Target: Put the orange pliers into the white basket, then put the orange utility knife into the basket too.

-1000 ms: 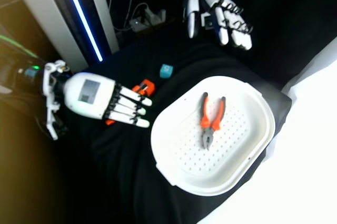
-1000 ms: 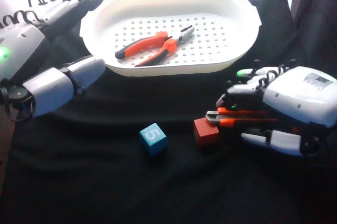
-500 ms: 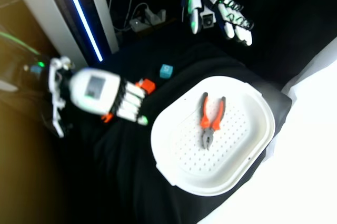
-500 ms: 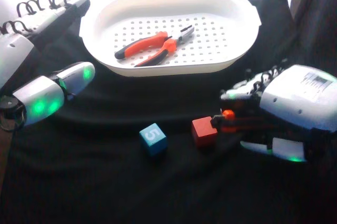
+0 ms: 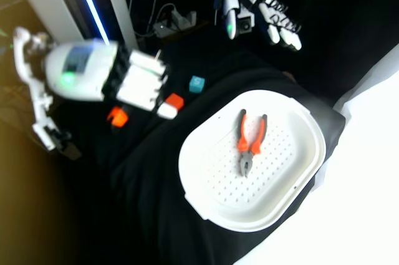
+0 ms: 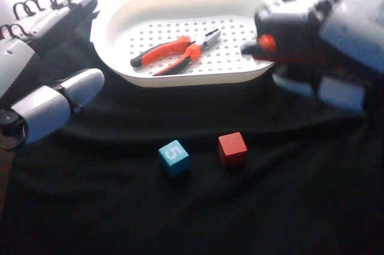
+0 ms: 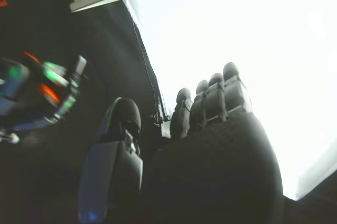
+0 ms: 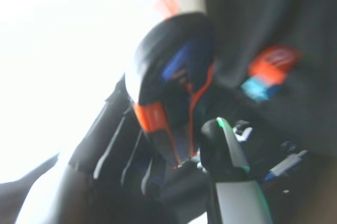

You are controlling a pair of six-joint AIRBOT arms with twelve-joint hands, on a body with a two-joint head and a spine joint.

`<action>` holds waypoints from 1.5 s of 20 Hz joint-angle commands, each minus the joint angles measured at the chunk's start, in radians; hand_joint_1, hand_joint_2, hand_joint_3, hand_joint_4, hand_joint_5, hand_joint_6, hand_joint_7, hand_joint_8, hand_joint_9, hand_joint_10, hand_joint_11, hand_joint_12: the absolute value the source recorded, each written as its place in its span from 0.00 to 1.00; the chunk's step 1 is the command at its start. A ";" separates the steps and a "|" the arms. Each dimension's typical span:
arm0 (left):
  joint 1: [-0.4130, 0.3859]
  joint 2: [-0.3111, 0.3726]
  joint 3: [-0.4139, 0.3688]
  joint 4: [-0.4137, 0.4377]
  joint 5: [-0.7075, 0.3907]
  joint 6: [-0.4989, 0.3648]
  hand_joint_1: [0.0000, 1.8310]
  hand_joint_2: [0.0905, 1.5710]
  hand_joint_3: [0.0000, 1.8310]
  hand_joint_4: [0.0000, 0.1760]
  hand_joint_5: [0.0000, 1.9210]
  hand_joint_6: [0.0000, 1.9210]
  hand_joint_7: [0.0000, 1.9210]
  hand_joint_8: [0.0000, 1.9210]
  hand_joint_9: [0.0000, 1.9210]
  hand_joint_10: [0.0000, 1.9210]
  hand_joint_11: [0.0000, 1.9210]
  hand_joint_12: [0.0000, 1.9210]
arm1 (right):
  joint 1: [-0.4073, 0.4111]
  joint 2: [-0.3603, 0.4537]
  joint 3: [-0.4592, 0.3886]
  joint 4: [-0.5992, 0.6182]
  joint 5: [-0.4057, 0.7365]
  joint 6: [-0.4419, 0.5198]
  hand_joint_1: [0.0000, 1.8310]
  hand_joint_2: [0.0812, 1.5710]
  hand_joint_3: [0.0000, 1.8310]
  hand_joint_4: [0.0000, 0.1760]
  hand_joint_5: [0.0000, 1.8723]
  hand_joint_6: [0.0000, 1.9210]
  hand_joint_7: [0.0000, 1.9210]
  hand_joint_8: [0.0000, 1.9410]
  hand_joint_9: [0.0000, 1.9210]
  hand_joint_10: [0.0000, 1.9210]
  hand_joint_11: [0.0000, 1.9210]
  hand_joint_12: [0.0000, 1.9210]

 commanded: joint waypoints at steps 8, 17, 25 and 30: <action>0.023 -0.021 0.002 0.013 -0.125 -0.019 0.19 0.87 0.00 0.25 0.06 0.00 0.04 0.00 0.04 0.00 0.00 0.24 | 0.271 -0.291 0.309 -0.021 -0.361 -0.071 0.64 0.81 0.00 0.00 0.35 0.75 0.37 0.82 0.53 1.00 0.59 1.00; 0.024 -0.034 0.008 0.006 -0.141 -0.046 0.22 0.88 0.00 0.11 0.06 0.00 0.04 0.00 0.06 0.01 0.00 0.37 | 0.277 -0.449 0.508 0.026 -0.559 -0.071 0.52 0.75 0.00 0.01 0.20 0.17 0.27 0.16 0.20 0.33 0.01 0.70; 0.028 -0.030 0.005 -0.007 -0.145 -0.046 0.27 0.85 0.00 0.15 0.05 0.00 0.03 0.00 0.04 0.00 0.00 0.41 | 0.277 -0.303 0.359 0.029 -0.434 -0.070 0.19 0.69 0.00 0.29 0.00 0.00 0.00 0.00 0.00 0.00 0.00 0.00; 0.041 -0.011 -0.005 -0.013 -0.158 -0.046 0.22 0.82 0.00 0.40 0.02 0.00 0.00 0.00 0.01 0.00 0.00 0.22 | 0.277 -0.152 0.188 0.030 -0.233 -0.070 0.19 0.66 0.00 0.50 0.00 0.00 0.00 0.00 0.00 0.00 0.00 0.00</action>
